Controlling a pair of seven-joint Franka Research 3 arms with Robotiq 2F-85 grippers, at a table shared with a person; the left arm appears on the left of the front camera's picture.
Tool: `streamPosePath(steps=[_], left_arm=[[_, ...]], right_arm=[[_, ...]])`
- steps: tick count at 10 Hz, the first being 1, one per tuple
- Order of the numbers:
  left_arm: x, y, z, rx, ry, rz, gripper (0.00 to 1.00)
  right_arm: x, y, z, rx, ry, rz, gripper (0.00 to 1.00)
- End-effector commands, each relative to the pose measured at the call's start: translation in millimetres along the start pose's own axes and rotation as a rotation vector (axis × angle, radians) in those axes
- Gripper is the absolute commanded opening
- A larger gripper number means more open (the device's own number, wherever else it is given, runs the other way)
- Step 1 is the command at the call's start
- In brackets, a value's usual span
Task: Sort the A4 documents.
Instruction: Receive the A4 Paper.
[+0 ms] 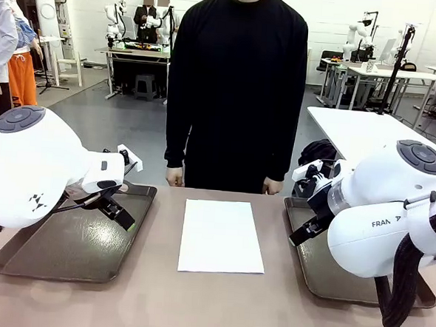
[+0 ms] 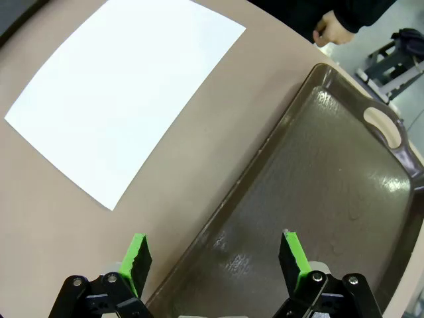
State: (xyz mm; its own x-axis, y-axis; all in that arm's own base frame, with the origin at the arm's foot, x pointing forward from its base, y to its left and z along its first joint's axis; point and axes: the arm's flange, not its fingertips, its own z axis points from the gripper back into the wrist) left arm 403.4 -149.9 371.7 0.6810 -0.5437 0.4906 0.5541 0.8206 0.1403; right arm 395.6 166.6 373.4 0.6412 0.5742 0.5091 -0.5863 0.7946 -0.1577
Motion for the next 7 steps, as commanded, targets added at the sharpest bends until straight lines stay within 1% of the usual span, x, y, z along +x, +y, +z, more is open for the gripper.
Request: streamPosePath(steps=[1,4,5,6,7], left_arm=[[0,0,0,0.000,0.000,0.000,1.00],[0,0,0,0.000,0.000,0.000,1.00],[-6,4,26,-0.010,-0.071,0.014,1.00],[-12,5,49,-0.009,-0.122,0.007,1.00],[-19,6,68,-0.011,-0.158,0.008,1.00]], right_arm=[[0,0,0,0.000,0.000,0.000,1.00],[0,0,0,0.000,0.000,0.000,1.00],[-4,-4,25,0.036,-0.031,0.018,1.00],[-10,-17,45,0.093,-0.063,0.013,1.00],[-16,-35,60,0.099,-0.101,0.008,1.00]])
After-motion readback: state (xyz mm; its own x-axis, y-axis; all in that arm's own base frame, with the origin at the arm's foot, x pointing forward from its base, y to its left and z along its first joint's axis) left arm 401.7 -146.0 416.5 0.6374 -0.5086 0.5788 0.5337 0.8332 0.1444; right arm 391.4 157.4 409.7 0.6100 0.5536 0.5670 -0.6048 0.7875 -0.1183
